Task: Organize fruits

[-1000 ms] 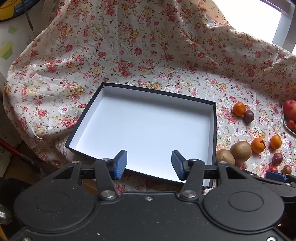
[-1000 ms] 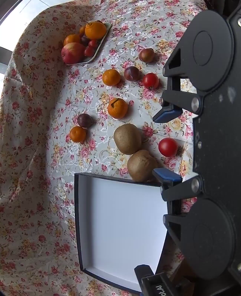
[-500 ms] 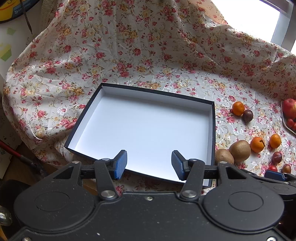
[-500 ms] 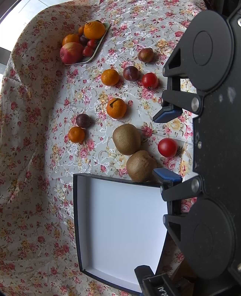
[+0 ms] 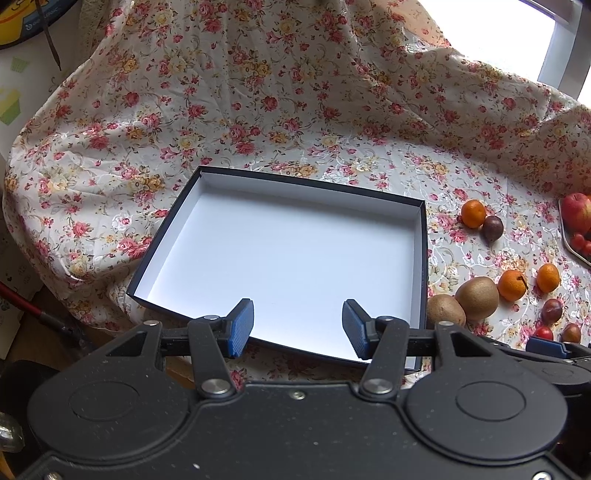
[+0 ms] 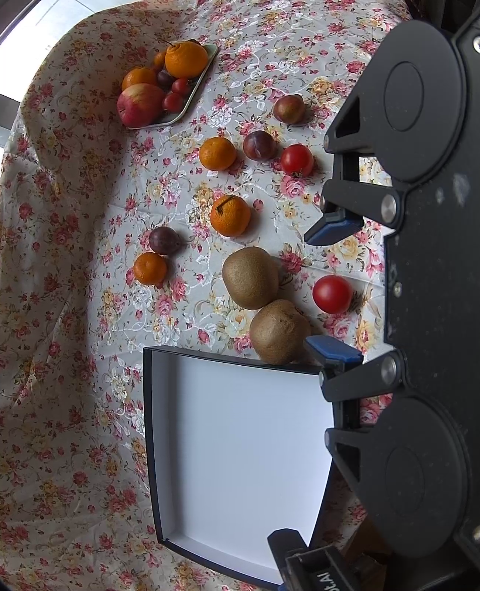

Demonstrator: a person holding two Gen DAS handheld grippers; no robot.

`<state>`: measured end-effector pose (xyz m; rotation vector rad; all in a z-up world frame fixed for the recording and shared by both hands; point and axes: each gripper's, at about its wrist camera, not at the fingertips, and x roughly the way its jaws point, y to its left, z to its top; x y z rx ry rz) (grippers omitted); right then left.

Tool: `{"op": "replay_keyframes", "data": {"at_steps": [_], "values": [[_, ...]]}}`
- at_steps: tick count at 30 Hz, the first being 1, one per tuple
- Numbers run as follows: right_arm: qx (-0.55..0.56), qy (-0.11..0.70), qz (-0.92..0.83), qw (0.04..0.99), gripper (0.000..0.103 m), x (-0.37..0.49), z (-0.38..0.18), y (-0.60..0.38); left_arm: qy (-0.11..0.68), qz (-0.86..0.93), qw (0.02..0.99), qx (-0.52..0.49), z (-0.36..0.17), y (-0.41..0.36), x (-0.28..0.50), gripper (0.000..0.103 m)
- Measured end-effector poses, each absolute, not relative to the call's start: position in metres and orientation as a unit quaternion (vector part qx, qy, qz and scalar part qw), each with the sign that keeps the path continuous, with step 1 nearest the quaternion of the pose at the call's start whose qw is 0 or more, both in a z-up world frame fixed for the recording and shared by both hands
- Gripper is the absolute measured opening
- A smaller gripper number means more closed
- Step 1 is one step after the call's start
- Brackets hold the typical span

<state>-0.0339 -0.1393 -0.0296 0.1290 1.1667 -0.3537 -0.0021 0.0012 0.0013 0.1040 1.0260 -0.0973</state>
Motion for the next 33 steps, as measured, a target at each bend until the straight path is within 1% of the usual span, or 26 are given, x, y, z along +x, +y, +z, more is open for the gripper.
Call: {"op": "replay_keyframes", "data": {"at_steps": [33], "values": [[0.062, 0.556, -0.162, 0.813, 0.056, -0.0323, -0.0317, -0.14, 0.49, -0.05, 0.869, 0.047, 0.0007, 0.0011, -0.0031, 0.06]]}}
